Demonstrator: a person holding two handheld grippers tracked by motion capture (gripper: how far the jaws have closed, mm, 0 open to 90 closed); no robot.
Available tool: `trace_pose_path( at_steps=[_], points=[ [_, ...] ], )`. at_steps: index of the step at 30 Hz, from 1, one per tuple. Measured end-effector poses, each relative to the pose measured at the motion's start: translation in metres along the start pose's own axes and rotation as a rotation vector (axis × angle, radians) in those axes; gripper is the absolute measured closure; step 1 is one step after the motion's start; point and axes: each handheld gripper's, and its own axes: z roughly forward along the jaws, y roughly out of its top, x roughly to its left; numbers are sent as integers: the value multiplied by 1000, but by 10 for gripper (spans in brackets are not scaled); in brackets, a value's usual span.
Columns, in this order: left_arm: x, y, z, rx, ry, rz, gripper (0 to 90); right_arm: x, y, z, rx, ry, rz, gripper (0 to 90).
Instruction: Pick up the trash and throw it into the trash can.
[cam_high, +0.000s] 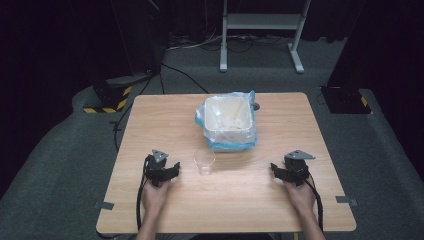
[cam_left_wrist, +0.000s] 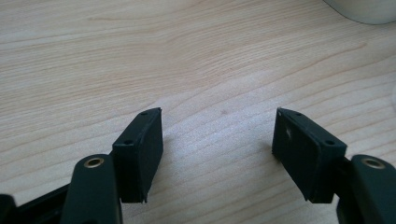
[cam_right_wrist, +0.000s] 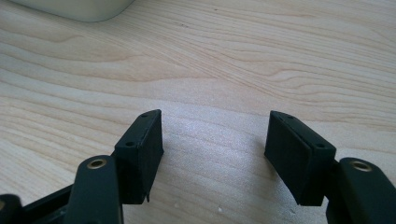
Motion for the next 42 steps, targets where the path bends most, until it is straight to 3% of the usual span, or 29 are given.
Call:
trace_pose_path(
  at_steps=[14, 33, 38, 42],
  points=[
    [0, 0, 0, 1, 6, -3, 330, 0, 0, 0, 1, -2, 0, 360],
    [-1, 0, 0, 20, 7, 2, 238, 0, 0, 0, 1, -3, 1, 356],
    [0, 1, -3, 18, 14, -12, 256, 0, 0, 0, 2, -2, 3, 356],
    [0, 2, -7, 6, -8, -28, 260, 0, 0, 0, 2, -3, 3, 356]
  ],
)
